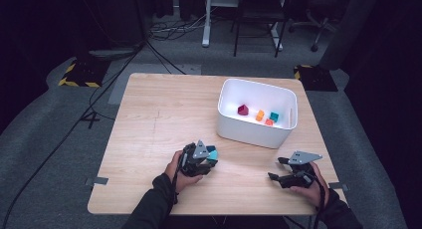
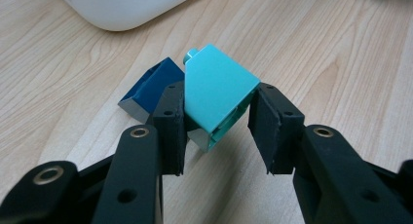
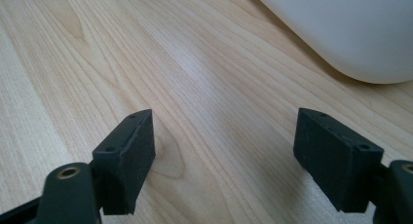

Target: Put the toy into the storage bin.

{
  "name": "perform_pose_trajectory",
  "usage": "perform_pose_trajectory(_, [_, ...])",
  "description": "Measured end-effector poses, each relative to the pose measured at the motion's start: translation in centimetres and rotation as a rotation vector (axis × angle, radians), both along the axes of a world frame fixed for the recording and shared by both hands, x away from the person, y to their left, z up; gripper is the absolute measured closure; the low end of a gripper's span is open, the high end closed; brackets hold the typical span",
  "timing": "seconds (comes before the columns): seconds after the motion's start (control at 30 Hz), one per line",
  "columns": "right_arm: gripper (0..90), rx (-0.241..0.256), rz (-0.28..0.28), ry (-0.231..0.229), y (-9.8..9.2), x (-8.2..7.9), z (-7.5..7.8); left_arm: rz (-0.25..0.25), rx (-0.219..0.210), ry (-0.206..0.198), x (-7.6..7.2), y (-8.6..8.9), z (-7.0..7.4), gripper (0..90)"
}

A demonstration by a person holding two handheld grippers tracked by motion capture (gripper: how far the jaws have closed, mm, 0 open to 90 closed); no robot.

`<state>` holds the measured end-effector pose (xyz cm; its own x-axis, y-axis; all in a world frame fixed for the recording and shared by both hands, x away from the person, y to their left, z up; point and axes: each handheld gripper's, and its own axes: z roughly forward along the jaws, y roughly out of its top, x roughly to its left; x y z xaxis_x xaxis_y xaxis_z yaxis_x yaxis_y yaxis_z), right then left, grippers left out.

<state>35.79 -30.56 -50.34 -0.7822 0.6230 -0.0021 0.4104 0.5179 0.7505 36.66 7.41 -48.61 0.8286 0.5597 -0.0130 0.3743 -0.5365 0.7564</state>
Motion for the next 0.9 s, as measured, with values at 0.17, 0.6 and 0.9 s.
perform_pose_trajectory(0.17, [23.3,0.000,0.000,0.000,0.0,0.0,0.0,-0.004,-0.014,-0.006,-0.1,0.6,0.6,59.5])
perform_pose_trajectory(0.6, [23.3,0.000,0.000,0.000,0.0,0.0,0.0,0.082,-0.084,-0.054,0.9,3.6,3.1,59.5])
perform_pose_trajectory(0.9, [23.3,0.000,0.000,0.000,0.0,0.0,0.0,0.167,-0.087,-0.066,3.0,5.8,3.9,59.5])
